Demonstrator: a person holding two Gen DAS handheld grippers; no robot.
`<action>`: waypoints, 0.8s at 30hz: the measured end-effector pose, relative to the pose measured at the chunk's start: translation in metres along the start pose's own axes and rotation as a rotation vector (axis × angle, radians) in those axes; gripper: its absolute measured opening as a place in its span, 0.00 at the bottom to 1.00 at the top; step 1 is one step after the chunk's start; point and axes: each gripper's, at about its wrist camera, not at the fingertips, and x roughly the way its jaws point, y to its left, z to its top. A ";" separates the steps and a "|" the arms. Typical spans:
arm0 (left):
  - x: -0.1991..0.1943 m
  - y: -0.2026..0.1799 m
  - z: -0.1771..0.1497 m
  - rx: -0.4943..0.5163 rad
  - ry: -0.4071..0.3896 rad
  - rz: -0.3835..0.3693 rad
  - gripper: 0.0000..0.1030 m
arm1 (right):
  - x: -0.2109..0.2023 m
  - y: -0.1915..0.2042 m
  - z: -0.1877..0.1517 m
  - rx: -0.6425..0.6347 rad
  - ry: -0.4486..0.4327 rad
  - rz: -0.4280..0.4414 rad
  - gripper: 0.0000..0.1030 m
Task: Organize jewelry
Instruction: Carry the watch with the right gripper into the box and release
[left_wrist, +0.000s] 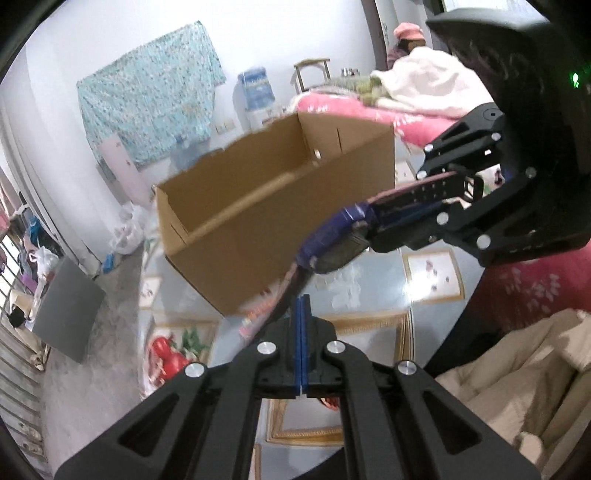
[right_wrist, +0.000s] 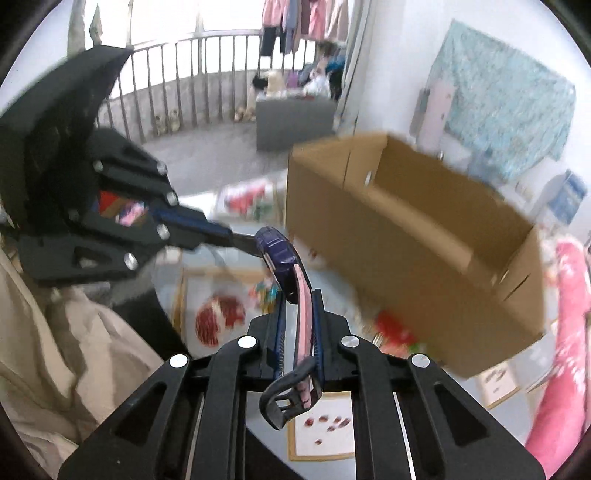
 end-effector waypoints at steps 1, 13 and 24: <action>-0.004 0.005 0.006 -0.015 -0.019 0.002 0.00 | -0.008 -0.001 0.007 -0.011 -0.026 -0.006 0.11; 0.005 0.079 0.072 -0.212 -0.194 0.008 0.00 | 0.001 -0.053 0.081 -0.058 -0.095 -0.063 0.11; 0.091 0.130 0.079 -0.410 -0.078 -0.041 0.33 | 0.154 -0.157 0.116 0.176 0.289 0.147 0.10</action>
